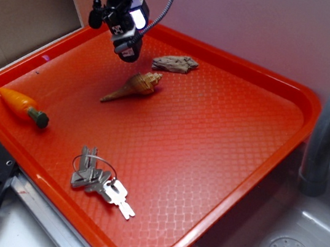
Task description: Grab the wood chip.
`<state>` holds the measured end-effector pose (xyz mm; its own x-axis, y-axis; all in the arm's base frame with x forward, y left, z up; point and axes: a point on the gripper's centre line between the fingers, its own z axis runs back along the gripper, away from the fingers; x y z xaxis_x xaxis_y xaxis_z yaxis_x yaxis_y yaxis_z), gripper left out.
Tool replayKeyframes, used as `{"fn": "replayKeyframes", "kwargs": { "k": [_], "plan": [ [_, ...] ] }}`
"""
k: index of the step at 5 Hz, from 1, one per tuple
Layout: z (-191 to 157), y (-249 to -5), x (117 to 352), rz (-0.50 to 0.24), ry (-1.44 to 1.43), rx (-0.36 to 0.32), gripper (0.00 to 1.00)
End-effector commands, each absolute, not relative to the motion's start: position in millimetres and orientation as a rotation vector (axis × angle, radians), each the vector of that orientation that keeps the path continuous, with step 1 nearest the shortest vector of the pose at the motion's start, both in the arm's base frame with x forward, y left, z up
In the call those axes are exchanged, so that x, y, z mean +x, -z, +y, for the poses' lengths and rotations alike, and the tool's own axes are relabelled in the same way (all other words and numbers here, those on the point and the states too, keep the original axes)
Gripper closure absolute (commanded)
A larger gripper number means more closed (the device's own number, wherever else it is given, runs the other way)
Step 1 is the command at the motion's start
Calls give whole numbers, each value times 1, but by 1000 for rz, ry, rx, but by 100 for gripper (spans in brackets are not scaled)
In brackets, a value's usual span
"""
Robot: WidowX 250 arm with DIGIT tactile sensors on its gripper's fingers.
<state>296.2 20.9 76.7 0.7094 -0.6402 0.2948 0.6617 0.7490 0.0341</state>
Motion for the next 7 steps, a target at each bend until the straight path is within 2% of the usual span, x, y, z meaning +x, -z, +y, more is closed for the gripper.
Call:
{"fn": "replayKeyframes", "kwargs": {
  "k": [1, 2, 3, 4, 5, 6, 7],
  "plan": [
    [16, -91, 299, -341, 756, -43, 0],
    [7, -56, 319, -339, 740, -57, 0],
    [3, -38, 328, -317, 679, -79, 0],
    [1, -21, 334, -260, 669, -77, 0],
    [0, -15, 331, -224, 694, -86, 0],
    [0, -19, 329, -213, 707, -39, 100],
    [2, -25, 329, -213, 723, -26, 100]
  ]
}}
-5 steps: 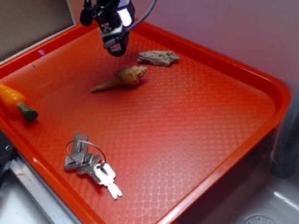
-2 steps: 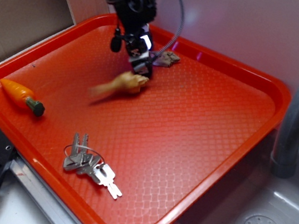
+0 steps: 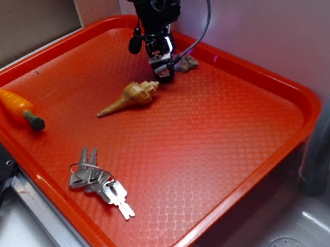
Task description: Grab the wood chip.
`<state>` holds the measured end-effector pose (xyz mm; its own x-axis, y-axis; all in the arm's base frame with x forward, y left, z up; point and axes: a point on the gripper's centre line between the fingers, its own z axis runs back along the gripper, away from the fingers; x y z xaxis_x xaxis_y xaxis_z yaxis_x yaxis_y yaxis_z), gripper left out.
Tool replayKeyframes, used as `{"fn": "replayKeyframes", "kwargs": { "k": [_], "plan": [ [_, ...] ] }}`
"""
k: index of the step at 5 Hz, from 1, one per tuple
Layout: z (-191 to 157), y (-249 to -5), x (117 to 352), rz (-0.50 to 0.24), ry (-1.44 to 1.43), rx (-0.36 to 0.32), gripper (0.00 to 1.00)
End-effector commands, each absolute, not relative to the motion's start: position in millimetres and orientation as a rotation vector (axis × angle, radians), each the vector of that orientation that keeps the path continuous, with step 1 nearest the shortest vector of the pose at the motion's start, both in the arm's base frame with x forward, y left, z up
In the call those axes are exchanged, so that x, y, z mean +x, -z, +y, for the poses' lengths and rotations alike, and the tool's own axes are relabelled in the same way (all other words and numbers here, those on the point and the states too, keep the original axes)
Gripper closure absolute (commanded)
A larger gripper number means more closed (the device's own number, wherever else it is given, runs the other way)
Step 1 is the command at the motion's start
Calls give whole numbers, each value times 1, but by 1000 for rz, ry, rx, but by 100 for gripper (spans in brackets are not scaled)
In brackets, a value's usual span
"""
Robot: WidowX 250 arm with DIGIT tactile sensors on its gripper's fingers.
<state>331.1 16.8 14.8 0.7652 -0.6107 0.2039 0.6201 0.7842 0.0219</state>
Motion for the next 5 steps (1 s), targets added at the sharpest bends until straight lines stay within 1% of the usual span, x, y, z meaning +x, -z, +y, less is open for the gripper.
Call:
{"fn": "replayKeyframes", "kwargs": {
  "k": [1, 2, 3, 4, 5],
  "plan": [
    [5, -37, 323, -223, 719, -20, 100],
    [-6, -72, 308, -260, 756, -29, 100],
    [-34, -119, 283, -362, 738, 72, 100],
    [-46, -167, 260, -318, 497, 140, 100],
    [-58, -214, 245, -236, 243, 104, 100]
  ]
}}
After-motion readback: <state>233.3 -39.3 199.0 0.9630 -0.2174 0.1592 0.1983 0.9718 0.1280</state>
